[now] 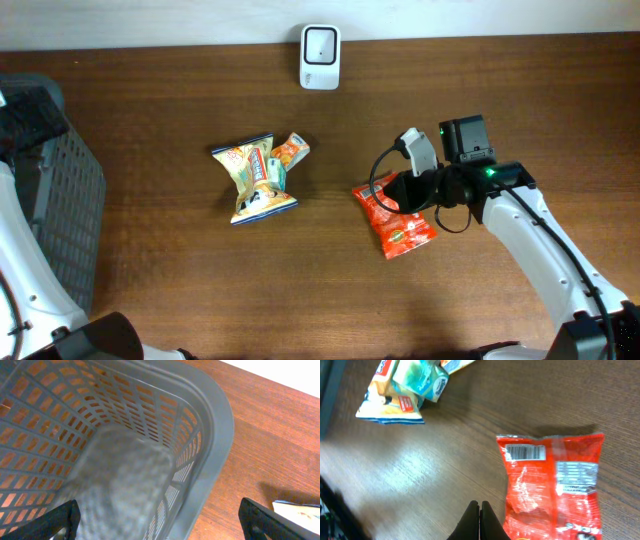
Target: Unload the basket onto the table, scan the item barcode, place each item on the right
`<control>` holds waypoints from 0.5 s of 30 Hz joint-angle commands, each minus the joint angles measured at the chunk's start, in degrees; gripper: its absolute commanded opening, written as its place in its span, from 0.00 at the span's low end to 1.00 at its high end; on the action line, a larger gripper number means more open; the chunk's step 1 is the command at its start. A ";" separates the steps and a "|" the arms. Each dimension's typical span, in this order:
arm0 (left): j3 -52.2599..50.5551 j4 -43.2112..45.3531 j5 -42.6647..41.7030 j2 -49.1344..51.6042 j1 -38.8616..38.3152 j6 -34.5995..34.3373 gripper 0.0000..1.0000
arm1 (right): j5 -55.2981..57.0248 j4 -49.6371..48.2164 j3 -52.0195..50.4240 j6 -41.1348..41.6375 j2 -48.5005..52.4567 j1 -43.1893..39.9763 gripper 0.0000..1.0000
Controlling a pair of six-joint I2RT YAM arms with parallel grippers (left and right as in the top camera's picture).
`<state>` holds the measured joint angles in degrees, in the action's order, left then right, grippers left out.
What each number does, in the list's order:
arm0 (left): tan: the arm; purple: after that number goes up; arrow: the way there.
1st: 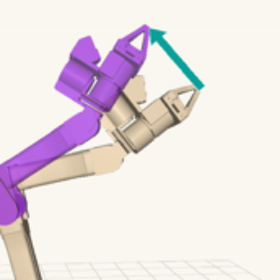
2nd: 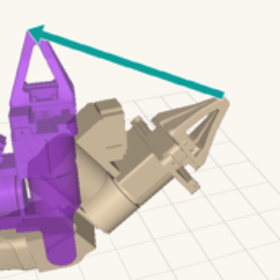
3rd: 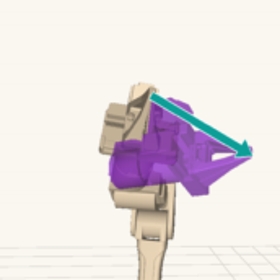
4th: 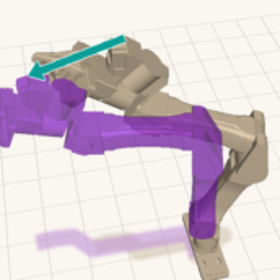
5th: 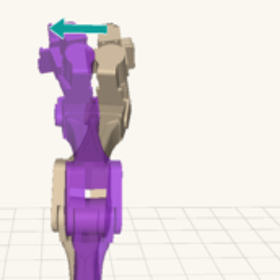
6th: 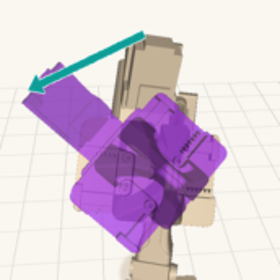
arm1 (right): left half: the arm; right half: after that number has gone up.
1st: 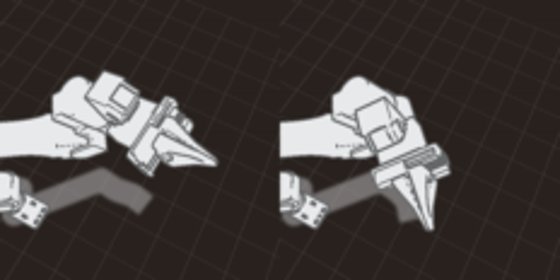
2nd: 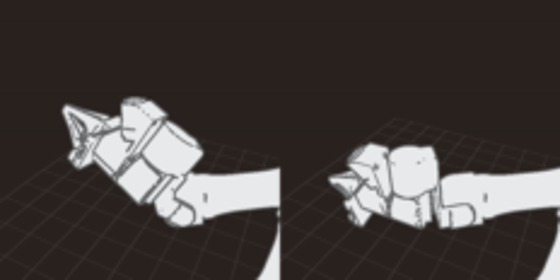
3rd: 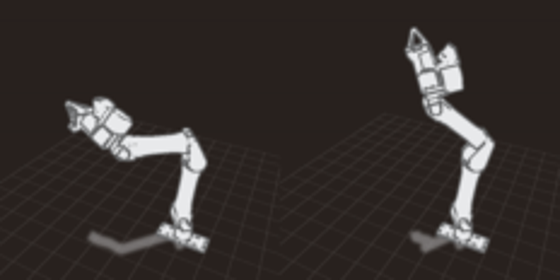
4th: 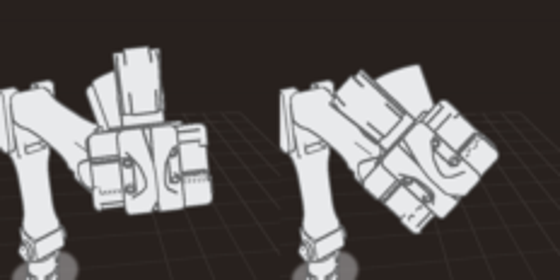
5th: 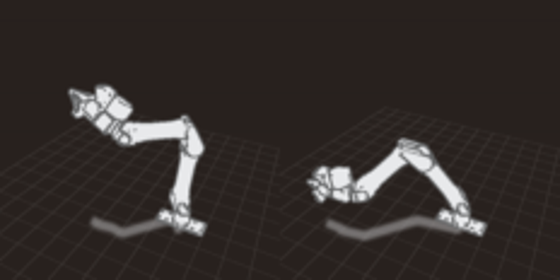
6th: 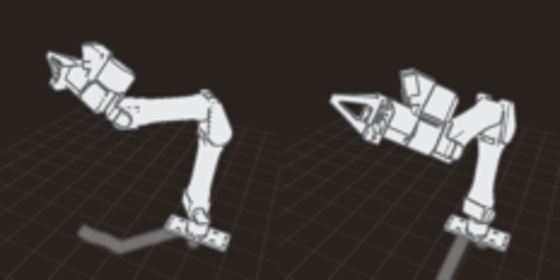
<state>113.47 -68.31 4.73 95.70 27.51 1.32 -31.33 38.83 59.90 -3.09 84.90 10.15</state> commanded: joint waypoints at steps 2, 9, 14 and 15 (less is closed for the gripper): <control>-0.02 0.04 0.02 -0.20 0.15 0.87 0.99 | 2.78 1.57 0.70 -2.67 -0.07 -0.48 0.04; 0.00 0.04 0.02 -0.20 0.15 0.87 0.99 | 15.56 3.23 0.66 -6.88 8.04 -0.55 0.47; 0.00 0.04 0.02 -0.20 0.15 0.87 0.99 | 15.21 2.51 0.66 -12.11 14.21 -4.28 0.47; 0.00 0.04 0.02 -0.20 0.15 0.87 0.99 | 13.84 2.10 0.66 -13.64 14.47 -6.03 0.47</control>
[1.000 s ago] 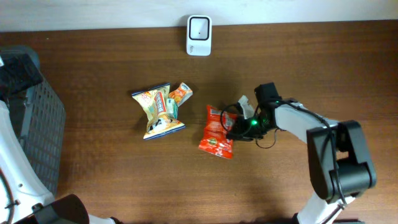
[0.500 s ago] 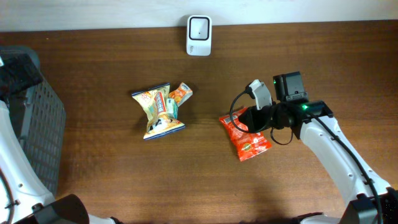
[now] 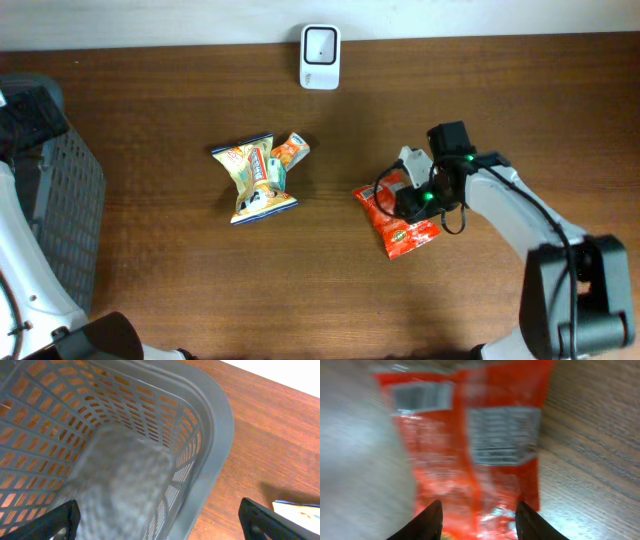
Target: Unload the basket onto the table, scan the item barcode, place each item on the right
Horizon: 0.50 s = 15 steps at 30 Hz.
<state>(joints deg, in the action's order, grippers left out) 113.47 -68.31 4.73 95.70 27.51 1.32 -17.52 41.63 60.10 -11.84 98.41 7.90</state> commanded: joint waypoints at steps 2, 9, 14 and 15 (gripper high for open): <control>0.00 0.04 0.02 -0.20 0.15 0.87 0.99 | -3.65 -1.14 0.48 -7.48 0.94 -5.79 0.49; 0.00 0.04 0.02 -0.20 0.15 0.87 0.99 | -10.27 -3.30 0.46 -11.43 2.10 -8.48 0.61; 0.00 0.04 0.02 -0.20 0.15 0.87 0.99 | -13.16 -4.39 0.46 -12.83 7.23 -7.34 0.61; 0.00 0.04 0.02 -0.20 0.15 0.87 0.99 | -13.53 -4.59 0.46 -12.83 8.17 -7.15 0.61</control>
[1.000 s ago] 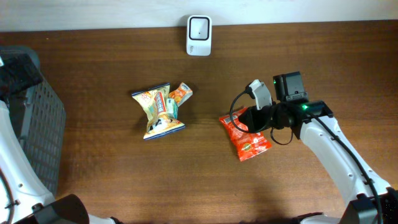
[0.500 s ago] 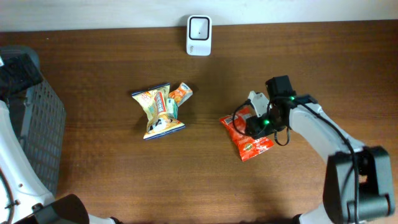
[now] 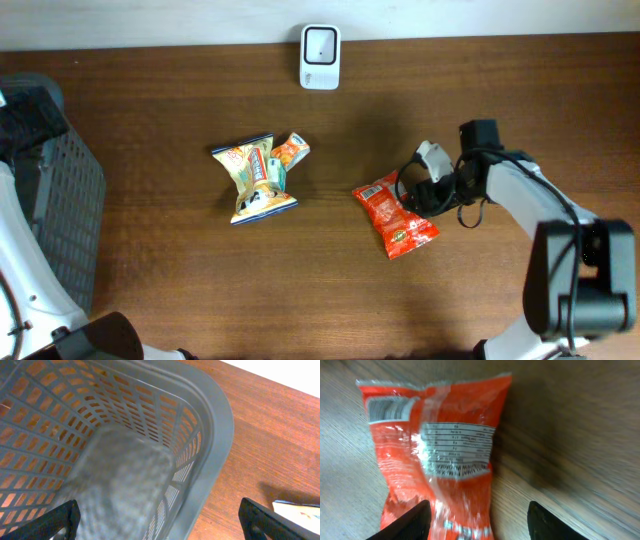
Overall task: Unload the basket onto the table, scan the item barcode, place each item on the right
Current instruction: 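Grasp the red bag by its top edge and lift it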
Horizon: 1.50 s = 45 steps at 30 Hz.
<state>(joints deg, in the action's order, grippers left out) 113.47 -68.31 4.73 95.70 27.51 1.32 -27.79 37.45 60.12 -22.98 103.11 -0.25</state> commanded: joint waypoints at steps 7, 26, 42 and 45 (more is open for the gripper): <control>-0.02 0.04 0.02 -0.20 0.15 0.87 0.99 | -6.51 0.00 0.44 -0.57 7.96 3.72 0.38; 0.00 0.04 0.02 -0.20 0.15 0.87 0.99 | -15.43 6.10 11.17 8.28 -12.20 4.26 0.04; 0.00 0.04 0.02 -0.20 0.15 0.87 0.99 | -26.73 5.18 11.17 9.18 -31.21 4.26 0.04; 0.00 0.04 0.02 -0.20 0.15 0.87 0.99 | -19.98 3.98 11.26 14.64 -30.95 4.85 0.04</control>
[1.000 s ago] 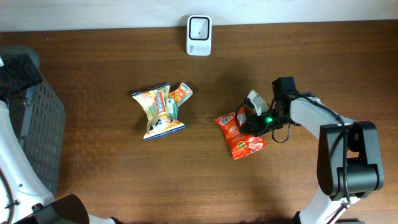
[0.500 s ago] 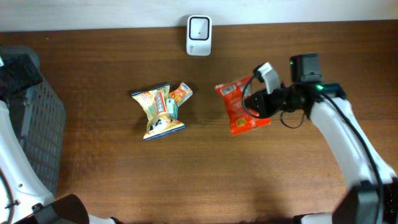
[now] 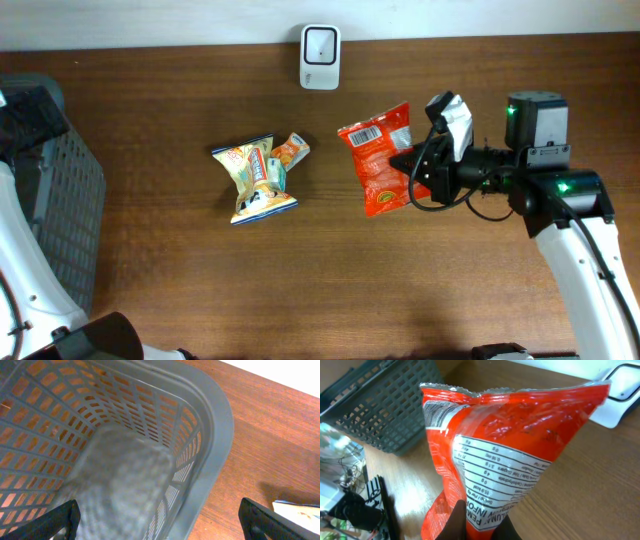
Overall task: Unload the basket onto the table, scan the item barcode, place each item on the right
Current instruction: 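Grasp the red bag by its top edge and lift it, then hold the red bag's barcode in front of the white scanner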
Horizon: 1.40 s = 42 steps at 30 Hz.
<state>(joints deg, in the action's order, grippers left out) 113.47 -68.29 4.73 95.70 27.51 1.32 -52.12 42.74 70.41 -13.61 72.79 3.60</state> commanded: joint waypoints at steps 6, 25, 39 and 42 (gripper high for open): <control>0.00 0.02 0.02 -0.20 0.15 0.87 0.99 | 25.53 1.81 12.83 8.55 5.29 8.09 0.04; -0.02 0.02 0.02 -0.20 0.15 0.87 0.99 | 81.77 -18.99 47.65 -29.86 48.92 20.83 0.04; 0.00 0.02 0.02 -0.20 0.15 0.87 0.99 | 90.16 -49.16 47.60 -59.71 65.53 23.08 0.04; 0.00 0.02 0.02 -0.20 0.15 0.87 0.99 | 90.12 -50.07 47.50 -60.46 66.84 23.39 0.04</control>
<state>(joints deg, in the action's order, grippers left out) 113.47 -68.31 4.73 95.70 27.51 1.32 36.25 -6.15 116.66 -70.96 138.91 26.26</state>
